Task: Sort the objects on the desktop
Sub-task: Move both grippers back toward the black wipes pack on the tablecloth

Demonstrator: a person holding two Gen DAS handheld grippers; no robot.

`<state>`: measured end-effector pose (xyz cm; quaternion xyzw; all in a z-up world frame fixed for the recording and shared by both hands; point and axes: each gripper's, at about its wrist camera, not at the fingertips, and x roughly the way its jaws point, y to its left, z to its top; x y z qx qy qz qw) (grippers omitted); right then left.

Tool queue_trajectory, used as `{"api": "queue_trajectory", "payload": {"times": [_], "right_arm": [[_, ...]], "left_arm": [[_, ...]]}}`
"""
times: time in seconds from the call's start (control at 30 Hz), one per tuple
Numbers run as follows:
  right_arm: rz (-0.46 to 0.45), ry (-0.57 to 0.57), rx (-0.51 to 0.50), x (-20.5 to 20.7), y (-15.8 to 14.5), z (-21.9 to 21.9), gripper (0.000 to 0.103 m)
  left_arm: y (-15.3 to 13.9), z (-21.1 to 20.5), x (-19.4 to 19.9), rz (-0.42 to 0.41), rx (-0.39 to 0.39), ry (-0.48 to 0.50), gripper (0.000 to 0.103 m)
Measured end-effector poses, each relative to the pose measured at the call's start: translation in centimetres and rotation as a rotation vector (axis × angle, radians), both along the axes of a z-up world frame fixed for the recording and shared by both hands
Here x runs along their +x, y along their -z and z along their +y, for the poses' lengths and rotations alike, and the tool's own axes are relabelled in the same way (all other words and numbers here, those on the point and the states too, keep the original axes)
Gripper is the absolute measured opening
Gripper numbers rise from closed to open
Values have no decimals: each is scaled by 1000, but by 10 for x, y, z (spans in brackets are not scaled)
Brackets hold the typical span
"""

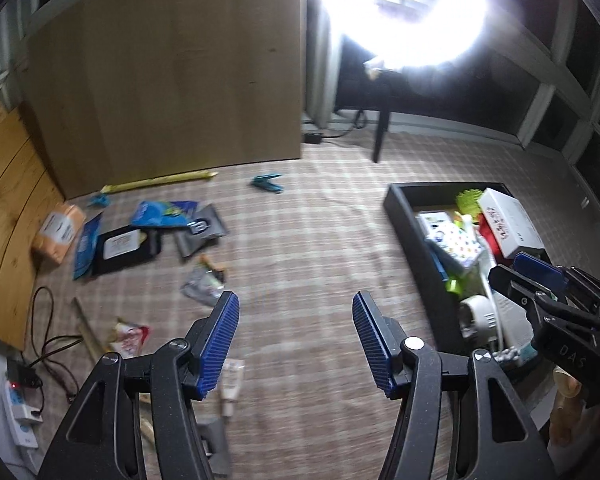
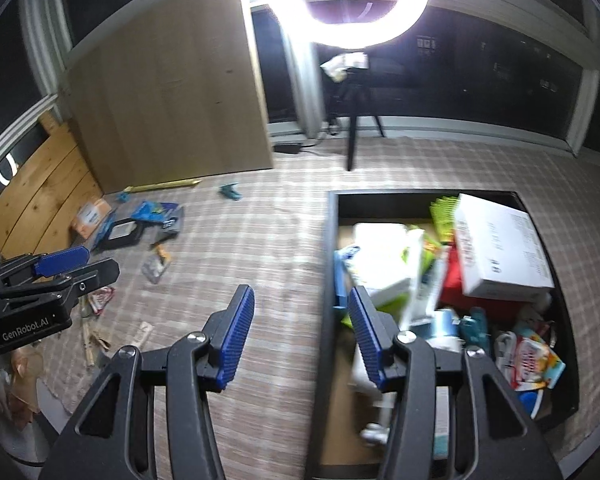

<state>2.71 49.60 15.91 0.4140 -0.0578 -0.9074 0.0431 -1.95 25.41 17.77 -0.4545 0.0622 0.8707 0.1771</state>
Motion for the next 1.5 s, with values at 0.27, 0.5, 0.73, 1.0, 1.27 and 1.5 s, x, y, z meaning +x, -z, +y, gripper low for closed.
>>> {"api": "queue_trajectory", "payload": {"times": [0.27, 0.5, 0.73, 1.0, 1.27, 1.5], "right_arm": [[3, -60, 2, -25, 0, -60, 49], [63, -73, -1, -52, -10, -97, 49], [34, -141, -53, -101, -8, -127, 49], [-126, -210, -33, -163, 33, -156, 49], [-190, -201, -36, -206, 59, -149, 49], [-257, -250, -114, -224, 72, -158, 48]], "left_arm": [[4, -68, -23, 1, 2, -89, 57], [-1, -141, -59, 10, 43, -234, 57], [13, -190, -101, -41, 112, -317, 57], [69, -210, -149, -171, 120, -372, 57], [104, -219, -181, -237, 81, -386, 57], [112, -199, -225, -218, -8, -283, 57]]}}
